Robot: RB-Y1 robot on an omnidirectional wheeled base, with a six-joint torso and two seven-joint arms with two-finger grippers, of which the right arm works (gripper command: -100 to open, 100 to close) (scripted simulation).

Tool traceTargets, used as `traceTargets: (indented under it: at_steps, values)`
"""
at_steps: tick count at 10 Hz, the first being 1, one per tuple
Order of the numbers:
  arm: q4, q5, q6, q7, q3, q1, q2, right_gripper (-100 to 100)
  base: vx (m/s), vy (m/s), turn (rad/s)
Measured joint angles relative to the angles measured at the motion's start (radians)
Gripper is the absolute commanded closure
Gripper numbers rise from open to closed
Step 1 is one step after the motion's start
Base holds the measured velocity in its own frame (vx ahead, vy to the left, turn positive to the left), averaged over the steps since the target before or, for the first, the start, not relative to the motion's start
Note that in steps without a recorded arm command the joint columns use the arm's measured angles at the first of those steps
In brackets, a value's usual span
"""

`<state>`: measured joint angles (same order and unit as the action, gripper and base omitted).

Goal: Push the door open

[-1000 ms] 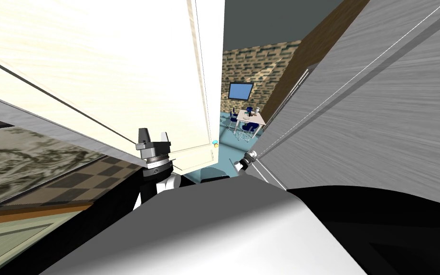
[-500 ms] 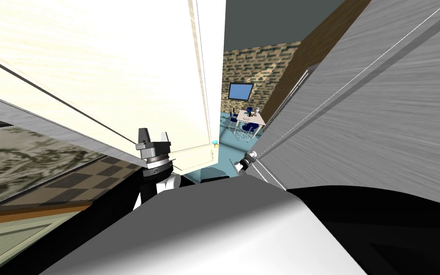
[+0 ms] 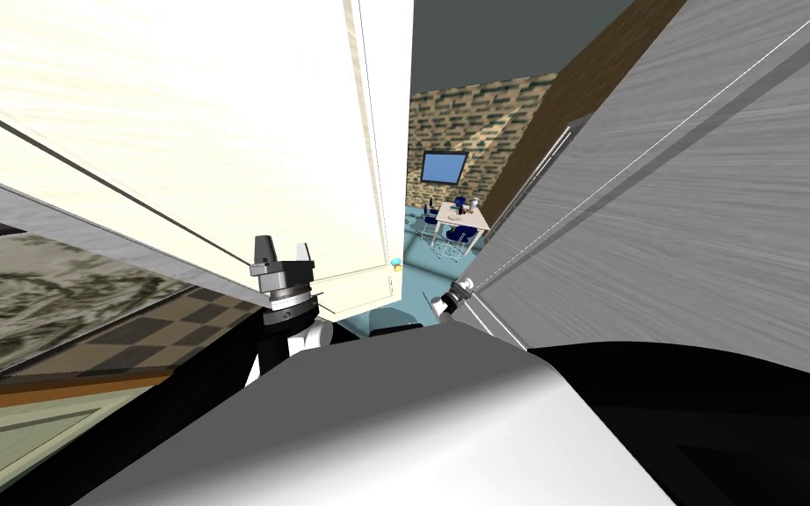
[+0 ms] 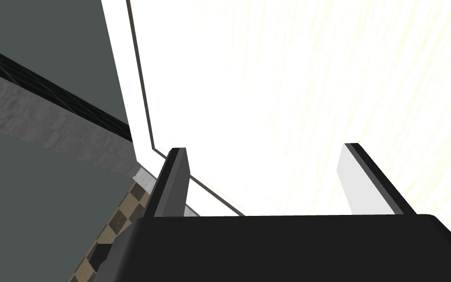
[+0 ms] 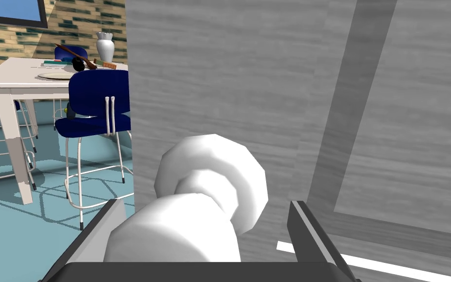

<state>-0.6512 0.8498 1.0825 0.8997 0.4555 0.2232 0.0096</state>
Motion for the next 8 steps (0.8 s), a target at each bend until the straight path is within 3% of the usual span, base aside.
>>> traceTargets:
  at_steps: [4, 5, 6, 7, 8]
  values:
    - [0.025, 0.001, 0.008, 0.005, 0.001, 0.013, -0.008, 100, -0.002, -0.004, 0.016]
    - [-0.034, 0.005, -0.014, -0.012, 0.008, -0.015, 0.007, 100, 0.018, -0.006, 0.033]
    - [-0.050, 0.006, -0.024, -0.017, 0.011, -0.023, 0.006, 100, 0.000, 0.000, 0.000]
    - [-0.021, 0.007, -0.016, -0.003, 0.014, -0.006, -0.005, 100, -0.001, -0.028, -0.021]
    - [-0.033, 0.006, -0.014, -0.009, 0.014, -0.010, 0.005, 100, -0.014, -0.014, 0.001]
